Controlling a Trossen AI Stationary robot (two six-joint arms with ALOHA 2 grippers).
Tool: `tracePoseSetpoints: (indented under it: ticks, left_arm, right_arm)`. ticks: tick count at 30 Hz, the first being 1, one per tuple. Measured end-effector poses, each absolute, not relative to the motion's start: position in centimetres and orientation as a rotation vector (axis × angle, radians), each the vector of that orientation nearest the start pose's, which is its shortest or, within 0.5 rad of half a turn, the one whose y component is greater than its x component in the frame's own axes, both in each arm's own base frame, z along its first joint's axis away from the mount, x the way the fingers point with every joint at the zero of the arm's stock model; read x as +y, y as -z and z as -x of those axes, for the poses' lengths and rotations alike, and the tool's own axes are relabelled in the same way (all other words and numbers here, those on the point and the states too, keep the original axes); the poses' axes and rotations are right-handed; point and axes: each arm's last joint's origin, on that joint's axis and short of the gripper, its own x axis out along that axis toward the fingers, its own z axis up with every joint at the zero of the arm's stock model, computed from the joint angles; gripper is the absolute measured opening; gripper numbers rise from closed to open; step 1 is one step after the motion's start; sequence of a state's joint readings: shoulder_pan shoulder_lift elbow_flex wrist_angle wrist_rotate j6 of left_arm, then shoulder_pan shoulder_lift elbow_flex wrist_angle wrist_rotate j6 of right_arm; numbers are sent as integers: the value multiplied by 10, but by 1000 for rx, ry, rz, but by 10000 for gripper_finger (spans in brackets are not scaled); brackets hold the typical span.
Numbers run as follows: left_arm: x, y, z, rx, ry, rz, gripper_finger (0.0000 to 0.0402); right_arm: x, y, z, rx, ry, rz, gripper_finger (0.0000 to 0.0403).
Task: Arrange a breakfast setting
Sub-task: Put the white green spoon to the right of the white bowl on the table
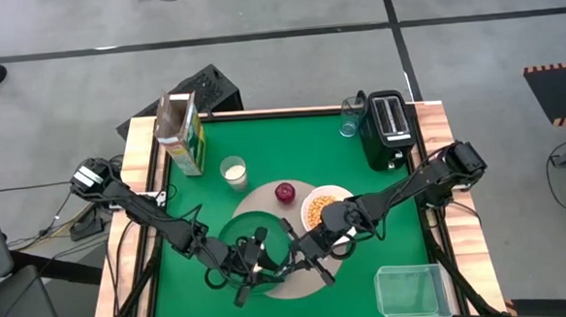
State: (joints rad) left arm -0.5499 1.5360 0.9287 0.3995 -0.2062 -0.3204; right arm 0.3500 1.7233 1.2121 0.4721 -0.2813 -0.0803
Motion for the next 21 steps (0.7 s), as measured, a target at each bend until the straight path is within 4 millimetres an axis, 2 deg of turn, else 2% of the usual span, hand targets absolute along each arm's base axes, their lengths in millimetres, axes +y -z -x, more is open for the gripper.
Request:
tracePoseSetpoints:
  ticks: [4,12,17,21]
  left_arm:
    - [-173,-257,-293,242,303,222,27]
    - [-172,-256,-293,242,257,215,28]
    - [-174,-255,-292,243,221,205,27]
    - [-177,-254,-288,249,170,189,27]
  right_arm:
    - [144,-293,-372,17,-633,76,40]
    - [144,-291,-372,63,-620,-2,65]
    - [144,-288,-371,119,-605,-41,118]
    - [139,-296,-360,204,-595,-53,170]
